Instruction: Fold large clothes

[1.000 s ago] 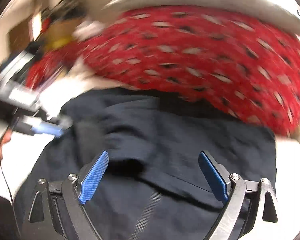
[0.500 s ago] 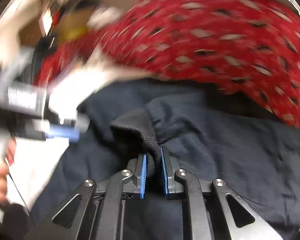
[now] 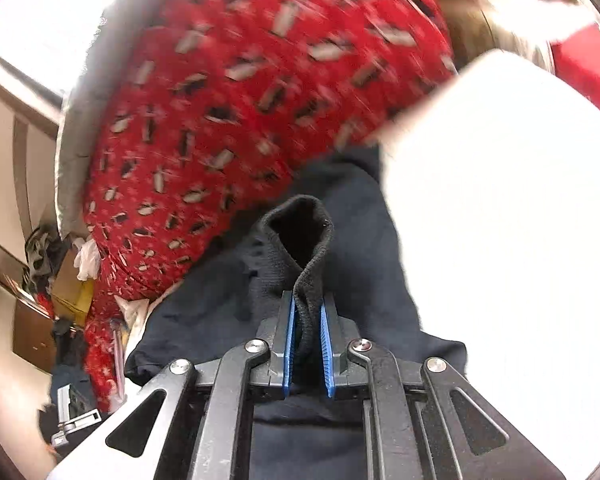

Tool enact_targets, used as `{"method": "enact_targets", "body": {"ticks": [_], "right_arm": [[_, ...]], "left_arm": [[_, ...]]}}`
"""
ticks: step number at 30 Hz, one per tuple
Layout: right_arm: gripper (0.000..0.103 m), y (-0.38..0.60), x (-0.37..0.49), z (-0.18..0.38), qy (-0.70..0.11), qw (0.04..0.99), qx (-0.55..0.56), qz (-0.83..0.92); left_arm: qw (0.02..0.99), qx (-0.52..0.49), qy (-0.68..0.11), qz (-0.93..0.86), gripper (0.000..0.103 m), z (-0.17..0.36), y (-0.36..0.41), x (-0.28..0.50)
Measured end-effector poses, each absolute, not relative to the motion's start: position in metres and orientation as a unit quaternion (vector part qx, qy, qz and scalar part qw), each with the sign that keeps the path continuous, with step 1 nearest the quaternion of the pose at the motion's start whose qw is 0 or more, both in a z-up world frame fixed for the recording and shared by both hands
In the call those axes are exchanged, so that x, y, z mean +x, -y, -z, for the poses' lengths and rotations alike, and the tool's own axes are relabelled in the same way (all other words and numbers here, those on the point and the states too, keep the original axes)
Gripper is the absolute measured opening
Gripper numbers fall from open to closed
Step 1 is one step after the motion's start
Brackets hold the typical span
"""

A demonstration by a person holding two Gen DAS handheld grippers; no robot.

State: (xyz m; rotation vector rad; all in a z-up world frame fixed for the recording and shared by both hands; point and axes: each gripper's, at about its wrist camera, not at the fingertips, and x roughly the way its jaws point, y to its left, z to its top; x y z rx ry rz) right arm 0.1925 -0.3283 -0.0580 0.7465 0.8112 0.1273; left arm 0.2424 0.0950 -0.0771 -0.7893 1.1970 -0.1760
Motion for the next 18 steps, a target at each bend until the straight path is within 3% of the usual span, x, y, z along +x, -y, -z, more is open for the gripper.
{"method": "enact_targets", "body": {"ticks": [2, 3, 4, 6, 9, 11, 12, 13, 18], "right_arm": [[0.021, 0.338, 0.188, 0.06, -0.381, 0.845, 0.37, -0.06], [0.033, 0.338, 0.186, 0.058, -0.37, 0.845, 0.382, -0.065], [0.057, 0.34, 0.182, 0.057, -0.356, 0.843, 0.397, -0.07], [0.076, 0.342, 0.179, 0.057, -0.335, 0.838, 0.423, -0.079], [0.076, 0.338, 0.187, 0.065, -0.346, 0.83, 0.431, -0.08], [0.062, 0.331, 0.196, 0.065, -0.361, 0.835, 0.409, -0.08], [0.017, 0.327, 0.2, 0.061, -0.367, 0.84, 0.391, -0.084], [0.006, 0.323, 0.205, 0.055, -0.378, 0.844, 0.368, -0.092], [0.006, 0.35, 0.185, 0.011, -0.296, 0.866, 0.386, -0.116]], "left_arm": [[0.755, -0.366, -0.536, 0.092, 0.039, 0.069, -0.09, 0.247], [0.758, -0.37, -0.528, 0.098, 0.039, 0.065, -0.088, 0.25], [0.76, -0.372, -0.524, 0.1, 0.047, 0.064, -0.087, 0.251], [0.763, -0.378, -0.516, 0.091, 0.057, 0.065, -0.083, 0.265], [0.751, -0.401, -0.519, 0.072, 0.057, 0.075, -0.085, 0.283], [0.754, -0.402, -0.517, 0.046, 0.054, 0.077, -0.089, 0.292], [0.76, -0.396, -0.513, 0.038, 0.038, 0.076, -0.092, 0.293], [0.765, -0.384, -0.517, 0.029, 0.019, 0.073, -0.094, 0.295], [0.781, -0.299, -0.548, -0.018, 0.007, 0.079, -0.096, 0.295]]}}
